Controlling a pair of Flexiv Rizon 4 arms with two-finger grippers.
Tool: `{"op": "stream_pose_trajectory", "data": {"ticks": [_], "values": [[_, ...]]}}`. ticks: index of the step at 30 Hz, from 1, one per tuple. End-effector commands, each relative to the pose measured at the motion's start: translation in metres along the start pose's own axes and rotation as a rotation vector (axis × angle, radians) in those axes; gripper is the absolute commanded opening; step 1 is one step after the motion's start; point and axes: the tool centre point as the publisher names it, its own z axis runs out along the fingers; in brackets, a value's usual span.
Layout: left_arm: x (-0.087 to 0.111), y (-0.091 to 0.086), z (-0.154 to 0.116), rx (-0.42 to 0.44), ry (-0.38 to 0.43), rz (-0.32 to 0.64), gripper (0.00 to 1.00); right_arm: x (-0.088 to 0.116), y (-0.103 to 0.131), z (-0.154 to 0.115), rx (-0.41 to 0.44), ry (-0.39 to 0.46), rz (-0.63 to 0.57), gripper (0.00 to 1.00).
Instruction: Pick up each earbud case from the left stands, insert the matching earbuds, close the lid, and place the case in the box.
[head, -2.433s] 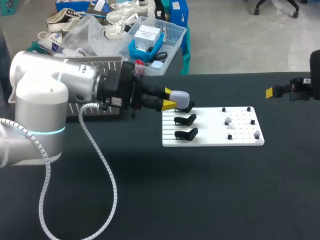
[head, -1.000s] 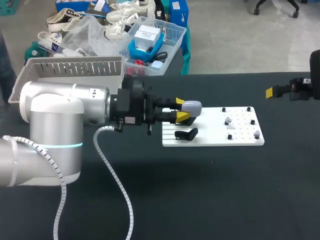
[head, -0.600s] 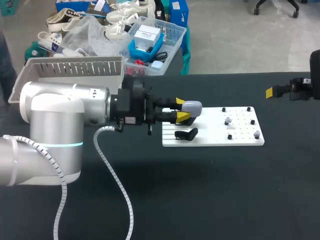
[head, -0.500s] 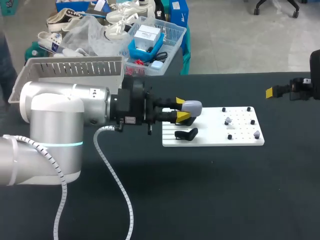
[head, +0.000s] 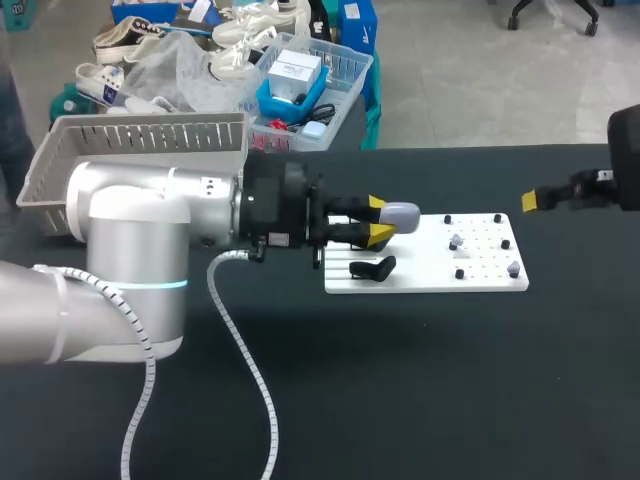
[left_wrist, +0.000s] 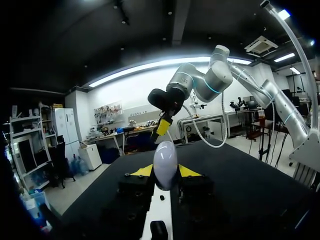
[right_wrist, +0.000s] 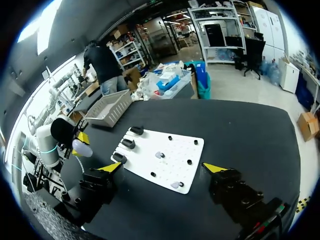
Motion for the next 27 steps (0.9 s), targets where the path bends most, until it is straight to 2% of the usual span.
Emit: {"op": "stream_pose_trajectory", "data": {"ticks": [1, 8, 17, 27], "values": [[0.009, 0.012, 0.008, 0.032, 0.001, -0.005, 0.00, 0.011, 0.025, -0.014, 0.019, -0.008, -0.042, 1.00], [0.016, 0.017, 0.007, 0.021, 0.008, -0.017, 0.00, 0.018, 0.058, -0.013, -0.020, 0.002, -0.120, 1.00], [0.020, 0.019, 0.008, 0.008, 0.007, -0.026, 0.00, 0.019, 0.087, 0.002, -0.029, 0.029, -0.192, 1.00], [0.025, 0.016, 0.008, 0.039, -0.002, -0.062, 0.00, 0.021, 0.101, 0.022, -0.029, 0.057, -0.224, 1.00]]}}
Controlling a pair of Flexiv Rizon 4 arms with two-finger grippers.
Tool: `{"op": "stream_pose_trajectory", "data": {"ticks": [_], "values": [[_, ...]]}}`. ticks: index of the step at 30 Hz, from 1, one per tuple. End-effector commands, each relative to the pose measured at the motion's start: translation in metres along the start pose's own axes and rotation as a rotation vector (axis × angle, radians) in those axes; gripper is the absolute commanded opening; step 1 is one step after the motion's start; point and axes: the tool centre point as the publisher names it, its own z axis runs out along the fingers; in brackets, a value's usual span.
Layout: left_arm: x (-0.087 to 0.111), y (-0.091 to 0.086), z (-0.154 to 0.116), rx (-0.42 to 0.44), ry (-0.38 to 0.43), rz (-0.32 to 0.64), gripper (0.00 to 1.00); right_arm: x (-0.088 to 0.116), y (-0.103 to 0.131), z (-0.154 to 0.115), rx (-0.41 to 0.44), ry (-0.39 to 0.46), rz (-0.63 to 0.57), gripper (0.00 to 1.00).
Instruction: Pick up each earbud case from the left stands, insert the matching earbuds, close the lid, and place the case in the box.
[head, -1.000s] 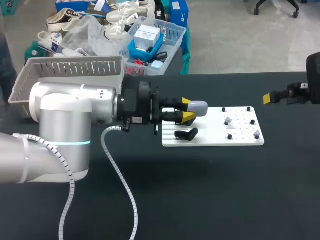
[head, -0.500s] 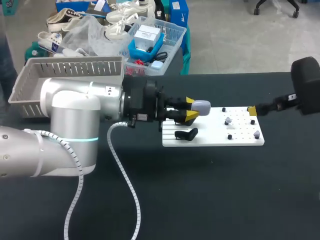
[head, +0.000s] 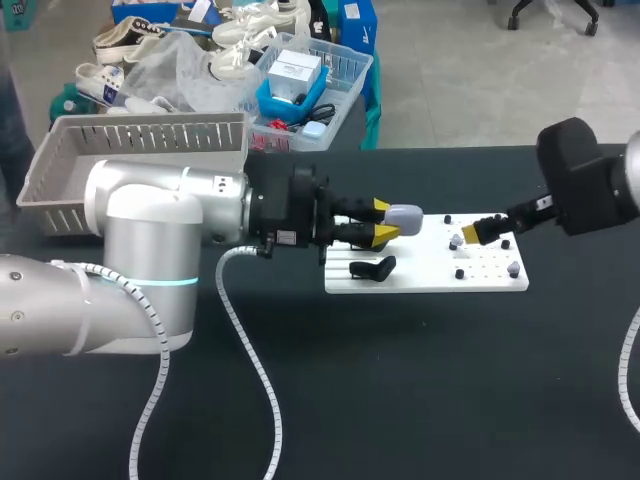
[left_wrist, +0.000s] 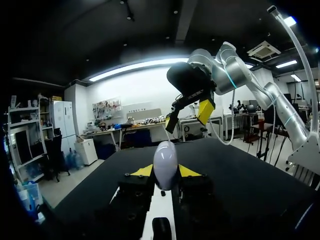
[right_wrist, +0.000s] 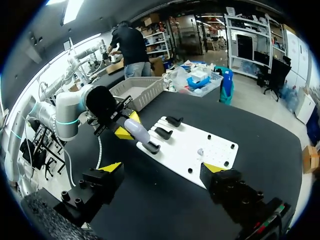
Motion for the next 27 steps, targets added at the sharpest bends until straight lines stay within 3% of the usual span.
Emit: {"op": "stream_pose_trajectory", "data": {"ticks": [1, 27], "values": [[0.005, 0.005, 0.000, 0.012, -0.002, -0.005, 0.00, -0.003, 0.005, 0.011, 0.031, 0.005, 0.000, 1.00], [0.007, 0.006, -0.001, -0.001, -0.002, -0.010, 0.00, -0.017, 0.028, 0.055, 0.007, 0.092, -0.010, 1.00]]}}
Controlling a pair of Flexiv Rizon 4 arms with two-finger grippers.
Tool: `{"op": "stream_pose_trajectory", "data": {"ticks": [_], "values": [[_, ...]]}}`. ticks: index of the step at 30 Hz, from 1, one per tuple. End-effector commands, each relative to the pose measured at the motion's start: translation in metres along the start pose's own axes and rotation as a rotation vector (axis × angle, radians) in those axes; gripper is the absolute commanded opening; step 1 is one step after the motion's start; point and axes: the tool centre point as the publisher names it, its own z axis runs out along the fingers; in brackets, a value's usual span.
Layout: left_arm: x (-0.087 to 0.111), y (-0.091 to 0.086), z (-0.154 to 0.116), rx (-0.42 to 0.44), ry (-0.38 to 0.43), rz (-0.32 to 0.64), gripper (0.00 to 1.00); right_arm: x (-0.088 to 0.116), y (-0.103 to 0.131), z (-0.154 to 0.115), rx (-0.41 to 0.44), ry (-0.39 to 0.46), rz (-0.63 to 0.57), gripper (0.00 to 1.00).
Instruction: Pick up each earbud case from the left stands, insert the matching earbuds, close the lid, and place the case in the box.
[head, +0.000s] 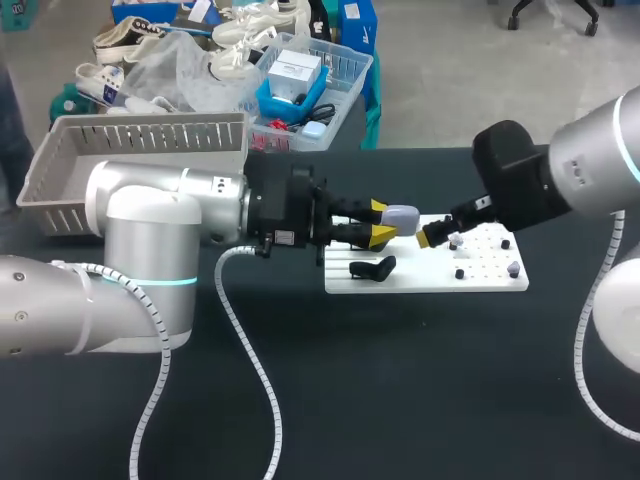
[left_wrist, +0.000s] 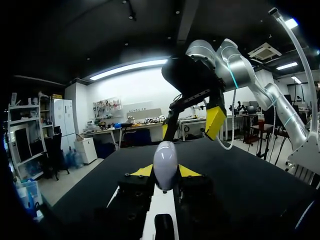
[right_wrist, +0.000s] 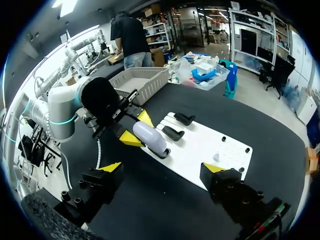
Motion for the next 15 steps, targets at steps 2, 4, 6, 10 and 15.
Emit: {"op": "stream_pose_trajectory", "data": {"ticks": [2, 4, 6, 10, 15], "values": [[0.001, 0.001, 0.001, -0.001, 0.000, 0.001, 0.00, -0.007, 0.003, 0.010, -0.010, 0.010, -0.002, 1.00], [0.001, 0.001, 0.001, -0.001, 0.000, 0.001, 0.00, -0.008, 0.004, 0.012, -0.013, 0.011, -0.002, 1.00], [0.001, 0.001, 0.001, -0.001, 0.000, 0.001, 0.00, -0.009, 0.004, 0.014, -0.016, 0.014, -0.002, 1.00], [0.001, 0.001, 0.001, -0.001, 0.000, 0.001, 0.00, -0.011, 0.002, 0.019, -0.018, 0.019, 0.002, 1.00], [0.001, 0.001, 0.001, -0.001, 0.000, 0.001, 0.00, -0.013, 0.001, 0.023, -0.019, 0.023, 0.004, 1.00]]}}
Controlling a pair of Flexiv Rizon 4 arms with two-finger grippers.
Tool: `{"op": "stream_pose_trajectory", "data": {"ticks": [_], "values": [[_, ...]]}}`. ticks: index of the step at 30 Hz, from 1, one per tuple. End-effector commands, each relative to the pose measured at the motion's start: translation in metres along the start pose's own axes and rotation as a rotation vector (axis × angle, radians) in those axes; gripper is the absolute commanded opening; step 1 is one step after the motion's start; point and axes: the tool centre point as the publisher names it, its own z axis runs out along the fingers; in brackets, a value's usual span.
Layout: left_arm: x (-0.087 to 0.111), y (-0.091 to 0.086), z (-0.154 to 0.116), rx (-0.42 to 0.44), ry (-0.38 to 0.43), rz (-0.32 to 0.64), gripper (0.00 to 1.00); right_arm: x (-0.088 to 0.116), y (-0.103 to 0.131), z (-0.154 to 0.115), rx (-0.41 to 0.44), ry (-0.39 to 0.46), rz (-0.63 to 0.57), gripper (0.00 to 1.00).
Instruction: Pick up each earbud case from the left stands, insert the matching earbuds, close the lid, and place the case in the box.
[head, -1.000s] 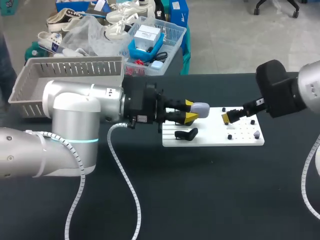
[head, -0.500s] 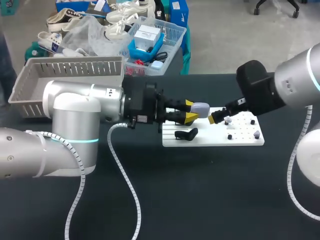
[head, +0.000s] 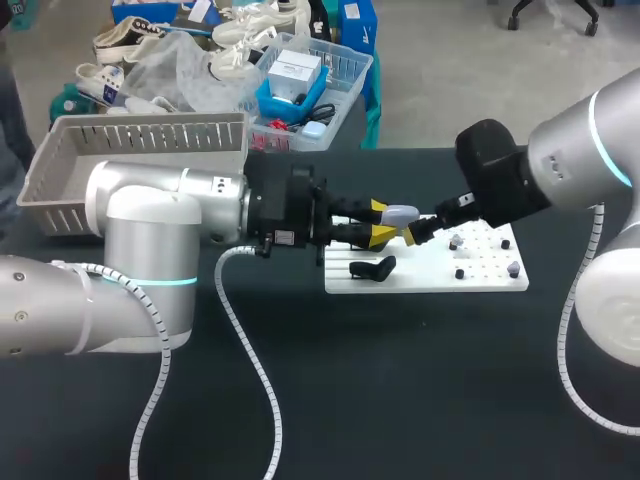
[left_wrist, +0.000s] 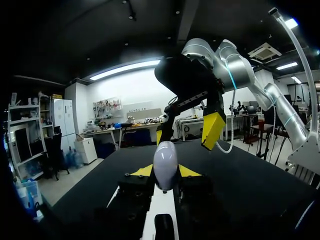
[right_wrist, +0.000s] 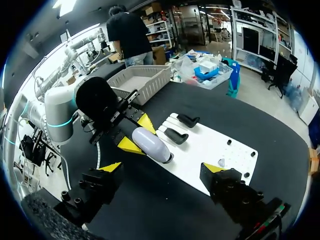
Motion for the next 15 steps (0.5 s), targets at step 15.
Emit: {"op": "stream_pose_trajectory", "data": {"ticks": [15], "values": [[0.0007, 0.0007, 0.0009, -0.001, 0.000, 0.001, 0.00, -0.0097, -0.0097, 0.0143, 0.007, 0.021, 0.012, 1.00]]}}
